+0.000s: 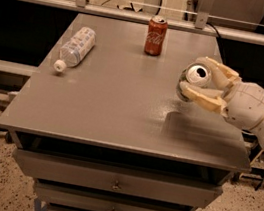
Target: Place 7up can upright
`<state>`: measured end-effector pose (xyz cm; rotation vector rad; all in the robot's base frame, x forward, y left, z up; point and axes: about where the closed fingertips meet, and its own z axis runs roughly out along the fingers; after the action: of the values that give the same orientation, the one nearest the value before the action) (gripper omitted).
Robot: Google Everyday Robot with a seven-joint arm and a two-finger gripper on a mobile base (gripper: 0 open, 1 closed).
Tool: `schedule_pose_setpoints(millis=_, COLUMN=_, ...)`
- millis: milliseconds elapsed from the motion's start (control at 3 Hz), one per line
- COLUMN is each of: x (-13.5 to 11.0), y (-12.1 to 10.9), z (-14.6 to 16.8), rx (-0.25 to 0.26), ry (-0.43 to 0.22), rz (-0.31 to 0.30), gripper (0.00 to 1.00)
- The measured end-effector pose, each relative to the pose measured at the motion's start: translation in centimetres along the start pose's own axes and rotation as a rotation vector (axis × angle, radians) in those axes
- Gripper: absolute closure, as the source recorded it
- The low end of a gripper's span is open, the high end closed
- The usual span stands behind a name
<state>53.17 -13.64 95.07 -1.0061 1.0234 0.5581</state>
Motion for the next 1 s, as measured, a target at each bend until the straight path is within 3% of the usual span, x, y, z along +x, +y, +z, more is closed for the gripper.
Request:
schedule_pose_setpoints(millis=667, x=2.6, y=-1.4, z=-0.5, rx=-0.027, ry=-0.026, rz=0.117, gripper=1.0)
schedule_pose_setpoints(millis=1000, x=3.5, y=-2.9, z=-0.9, rx=-0.065, ry=-0.037, rz=0.162, gripper=1.0)
